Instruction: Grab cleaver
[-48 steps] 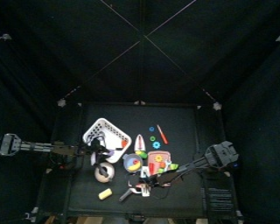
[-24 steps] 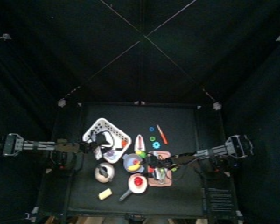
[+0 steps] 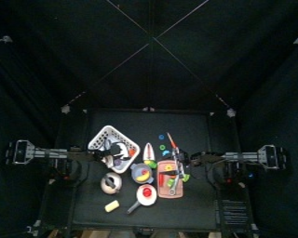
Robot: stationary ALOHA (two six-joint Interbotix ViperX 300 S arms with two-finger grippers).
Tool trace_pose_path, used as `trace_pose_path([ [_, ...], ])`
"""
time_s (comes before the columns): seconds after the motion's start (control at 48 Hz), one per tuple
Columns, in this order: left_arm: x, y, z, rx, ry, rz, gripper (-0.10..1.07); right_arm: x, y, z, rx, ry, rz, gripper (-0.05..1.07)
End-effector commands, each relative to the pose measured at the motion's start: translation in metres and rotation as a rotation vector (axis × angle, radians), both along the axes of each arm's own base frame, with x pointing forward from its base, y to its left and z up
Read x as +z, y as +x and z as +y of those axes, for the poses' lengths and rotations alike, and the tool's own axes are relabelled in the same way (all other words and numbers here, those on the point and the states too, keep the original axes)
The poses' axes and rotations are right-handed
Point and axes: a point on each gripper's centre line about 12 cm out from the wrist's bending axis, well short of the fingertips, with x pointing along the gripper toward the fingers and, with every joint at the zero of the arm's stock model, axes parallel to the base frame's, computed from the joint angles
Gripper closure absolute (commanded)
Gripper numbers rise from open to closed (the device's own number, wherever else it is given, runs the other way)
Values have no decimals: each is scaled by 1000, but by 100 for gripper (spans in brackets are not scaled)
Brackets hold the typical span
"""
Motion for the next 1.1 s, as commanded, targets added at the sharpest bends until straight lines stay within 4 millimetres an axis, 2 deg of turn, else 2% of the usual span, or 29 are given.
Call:
trace_pose_path([
  [0.0,3,13,4,-19,20,-1,22,9,-12,-1,-5,11,-64,8],
  [0.208,-15,21,8,-24,15,58,22,5,-22,1,-8,21,-64,8],
  [0.562,-43,28,7,-72,-9,112,22,3,-22,1,-9,27,-60,8],
  [0.792,-58,30,14,-60,-29,144,22,2,-22,2,-8,28,-57,8],
  [0.896,-62,31,15,-61,-31,153,22,1,-23,2,-8,28,-54,8],
  [1.083,-55,33,12,-81,-41,106,22,1,-22,2,-7,26,-52,8],
])
